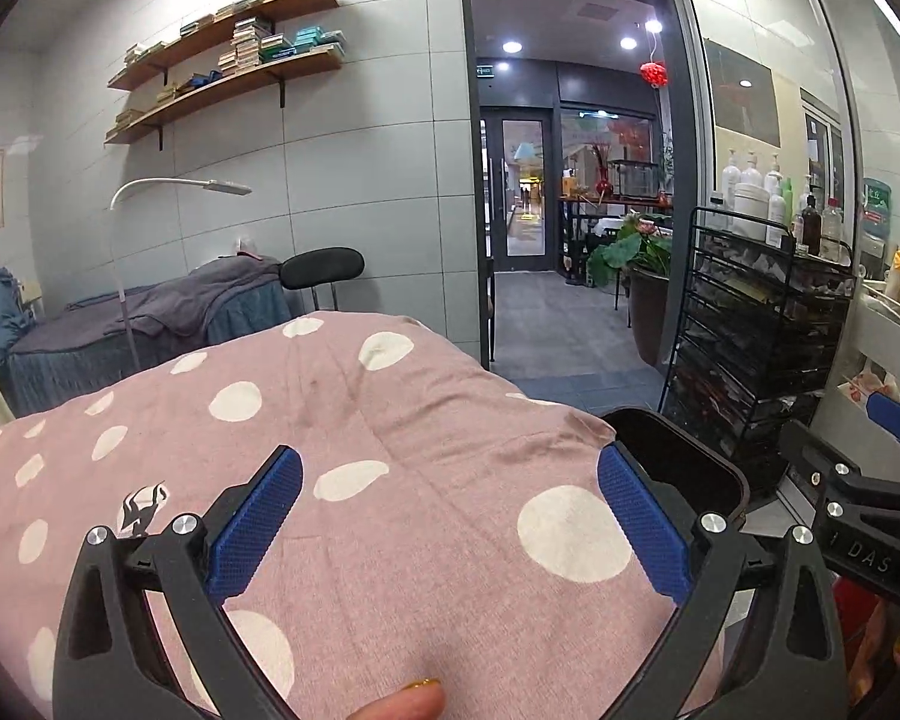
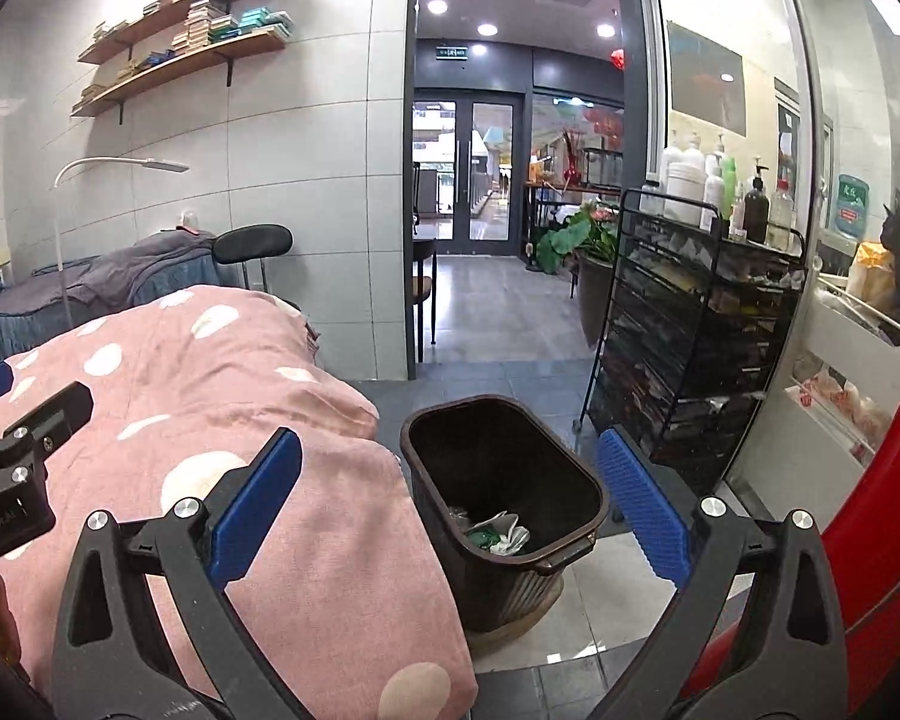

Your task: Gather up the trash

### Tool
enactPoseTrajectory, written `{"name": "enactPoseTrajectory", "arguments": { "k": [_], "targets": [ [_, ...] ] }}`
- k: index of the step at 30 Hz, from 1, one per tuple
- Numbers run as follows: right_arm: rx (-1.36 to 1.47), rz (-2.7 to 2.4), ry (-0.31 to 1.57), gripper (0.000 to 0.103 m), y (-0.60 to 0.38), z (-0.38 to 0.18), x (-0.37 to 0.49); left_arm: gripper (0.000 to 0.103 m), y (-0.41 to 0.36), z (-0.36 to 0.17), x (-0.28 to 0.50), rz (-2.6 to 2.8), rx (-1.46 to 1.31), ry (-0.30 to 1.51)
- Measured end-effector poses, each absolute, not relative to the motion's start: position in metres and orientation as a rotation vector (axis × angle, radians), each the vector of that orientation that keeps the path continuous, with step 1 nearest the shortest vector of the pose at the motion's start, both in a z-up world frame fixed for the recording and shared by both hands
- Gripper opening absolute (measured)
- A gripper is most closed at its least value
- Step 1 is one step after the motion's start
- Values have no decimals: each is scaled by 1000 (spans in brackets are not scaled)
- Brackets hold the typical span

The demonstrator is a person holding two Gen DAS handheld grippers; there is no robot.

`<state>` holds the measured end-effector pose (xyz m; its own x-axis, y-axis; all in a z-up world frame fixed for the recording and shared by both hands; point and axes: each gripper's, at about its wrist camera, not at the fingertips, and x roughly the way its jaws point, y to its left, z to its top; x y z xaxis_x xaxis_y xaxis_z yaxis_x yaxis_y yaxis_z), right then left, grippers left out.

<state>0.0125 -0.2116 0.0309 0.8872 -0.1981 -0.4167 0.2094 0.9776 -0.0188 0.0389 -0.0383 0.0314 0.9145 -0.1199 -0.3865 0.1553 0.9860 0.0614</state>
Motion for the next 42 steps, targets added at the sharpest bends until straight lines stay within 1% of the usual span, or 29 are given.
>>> {"name": "enactPoseTrajectory", "arguments": {
  "k": [12,42],
  "targets": [
    [32,-204,400,97,-206,37,-3,97,-36,31,32,-130,75,389],
    [35,-201,405,97,-209,36,-2,97,-36,31,30,-124,68,396]
  ]
}}
